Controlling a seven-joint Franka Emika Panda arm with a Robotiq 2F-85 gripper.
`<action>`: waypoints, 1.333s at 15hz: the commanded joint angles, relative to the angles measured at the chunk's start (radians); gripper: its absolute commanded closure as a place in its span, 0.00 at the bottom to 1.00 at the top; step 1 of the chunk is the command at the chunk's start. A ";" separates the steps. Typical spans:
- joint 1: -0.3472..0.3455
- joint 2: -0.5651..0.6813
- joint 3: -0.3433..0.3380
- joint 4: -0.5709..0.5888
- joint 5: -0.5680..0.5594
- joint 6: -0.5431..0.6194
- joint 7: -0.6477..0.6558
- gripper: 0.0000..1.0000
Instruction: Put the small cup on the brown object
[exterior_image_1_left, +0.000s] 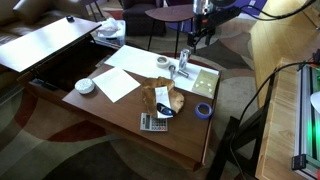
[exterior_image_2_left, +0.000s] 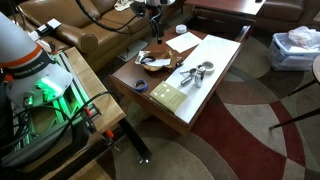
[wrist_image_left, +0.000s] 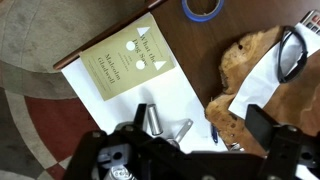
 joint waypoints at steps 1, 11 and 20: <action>0.048 0.257 -0.044 0.176 0.085 0.058 0.142 0.00; 0.078 0.407 -0.071 0.288 0.188 0.042 0.193 0.00; 0.063 0.723 -0.059 0.603 0.450 0.281 0.443 0.00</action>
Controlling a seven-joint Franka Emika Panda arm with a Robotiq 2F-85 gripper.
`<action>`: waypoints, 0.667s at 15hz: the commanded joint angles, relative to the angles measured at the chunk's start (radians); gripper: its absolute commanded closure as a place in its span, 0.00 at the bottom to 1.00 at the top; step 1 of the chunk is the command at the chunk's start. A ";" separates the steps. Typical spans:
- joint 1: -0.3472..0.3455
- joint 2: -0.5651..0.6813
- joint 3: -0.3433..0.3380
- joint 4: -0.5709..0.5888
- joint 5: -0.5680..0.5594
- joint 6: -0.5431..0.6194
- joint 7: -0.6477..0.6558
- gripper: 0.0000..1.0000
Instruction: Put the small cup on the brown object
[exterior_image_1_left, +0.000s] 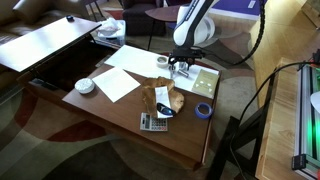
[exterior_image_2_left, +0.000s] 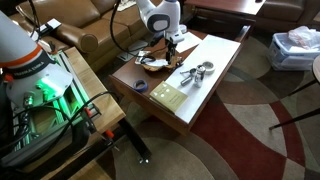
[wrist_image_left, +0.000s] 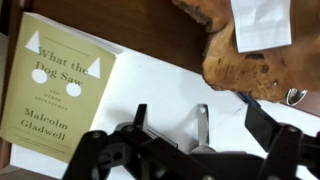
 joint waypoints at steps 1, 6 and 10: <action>0.030 0.163 -0.040 0.152 0.062 0.134 0.107 0.00; 0.138 0.336 -0.212 0.294 0.079 0.211 0.358 0.00; 0.194 0.437 -0.297 0.394 0.055 0.130 0.564 0.00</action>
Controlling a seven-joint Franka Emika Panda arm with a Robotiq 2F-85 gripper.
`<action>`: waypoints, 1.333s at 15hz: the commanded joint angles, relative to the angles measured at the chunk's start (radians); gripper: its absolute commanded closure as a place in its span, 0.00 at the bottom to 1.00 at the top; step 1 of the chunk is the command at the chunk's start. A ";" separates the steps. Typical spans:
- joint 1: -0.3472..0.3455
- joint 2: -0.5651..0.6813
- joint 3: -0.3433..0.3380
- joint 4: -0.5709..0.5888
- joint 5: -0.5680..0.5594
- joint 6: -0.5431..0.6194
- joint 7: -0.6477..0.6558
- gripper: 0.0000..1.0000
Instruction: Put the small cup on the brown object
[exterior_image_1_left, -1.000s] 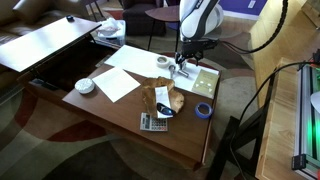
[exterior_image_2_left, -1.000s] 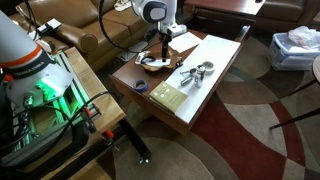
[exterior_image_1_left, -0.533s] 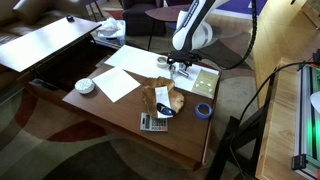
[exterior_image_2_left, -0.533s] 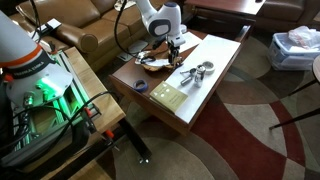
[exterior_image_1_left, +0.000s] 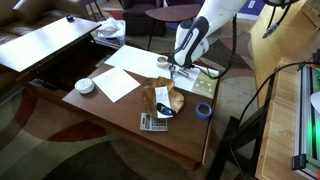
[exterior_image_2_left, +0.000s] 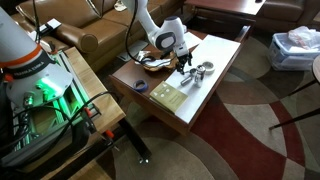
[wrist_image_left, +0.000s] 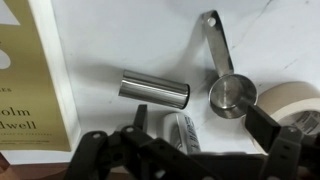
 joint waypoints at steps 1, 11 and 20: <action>0.061 0.119 -0.074 0.131 0.001 -0.074 0.182 0.00; 0.062 0.126 -0.067 0.184 -0.087 -0.154 0.403 0.54; 0.038 0.119 -0.043 0.178 -0.193 -0.144 0.563 0.52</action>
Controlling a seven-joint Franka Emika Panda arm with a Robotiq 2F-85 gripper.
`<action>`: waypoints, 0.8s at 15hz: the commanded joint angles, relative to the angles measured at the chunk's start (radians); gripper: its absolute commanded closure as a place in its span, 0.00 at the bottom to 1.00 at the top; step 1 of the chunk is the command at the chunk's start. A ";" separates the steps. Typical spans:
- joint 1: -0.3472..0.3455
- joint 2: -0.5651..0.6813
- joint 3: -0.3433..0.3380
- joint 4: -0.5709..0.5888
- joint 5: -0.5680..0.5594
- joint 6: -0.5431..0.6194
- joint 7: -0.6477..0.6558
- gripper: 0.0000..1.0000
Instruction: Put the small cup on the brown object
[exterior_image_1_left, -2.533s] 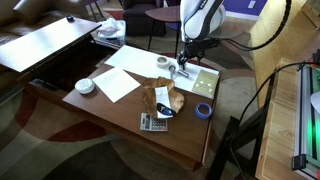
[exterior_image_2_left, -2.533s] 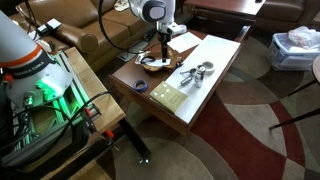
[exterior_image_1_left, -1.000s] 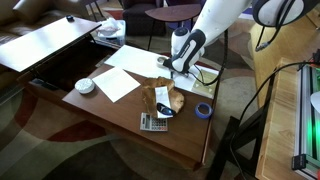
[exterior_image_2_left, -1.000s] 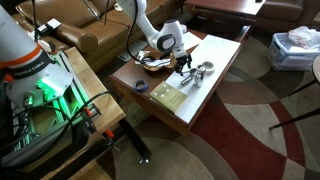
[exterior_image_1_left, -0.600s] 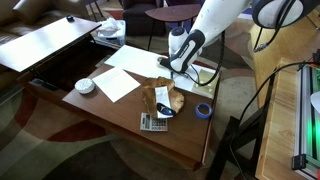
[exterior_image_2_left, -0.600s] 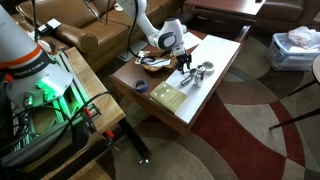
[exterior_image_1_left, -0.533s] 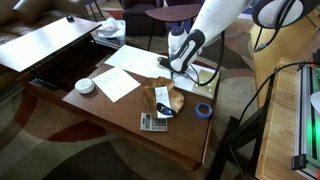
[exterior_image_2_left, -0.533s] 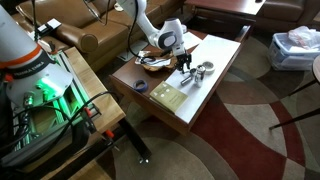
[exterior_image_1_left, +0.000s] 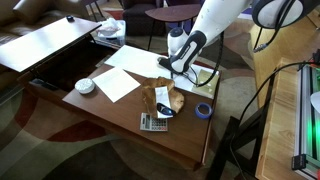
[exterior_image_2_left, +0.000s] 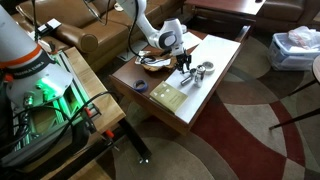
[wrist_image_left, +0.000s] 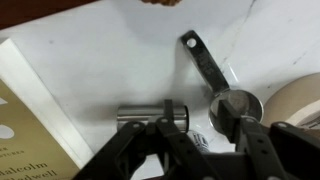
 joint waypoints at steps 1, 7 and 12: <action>-0.026 0.008 0.019 0.015 -0.090 -0.007 0.125 0.54; -0.018 0.003 0.012 0.009 -0.078 -0.003 0.098 0.04; 0.005 0.009 -0.016 -0.017 -0.074 0.088 0.168 0.00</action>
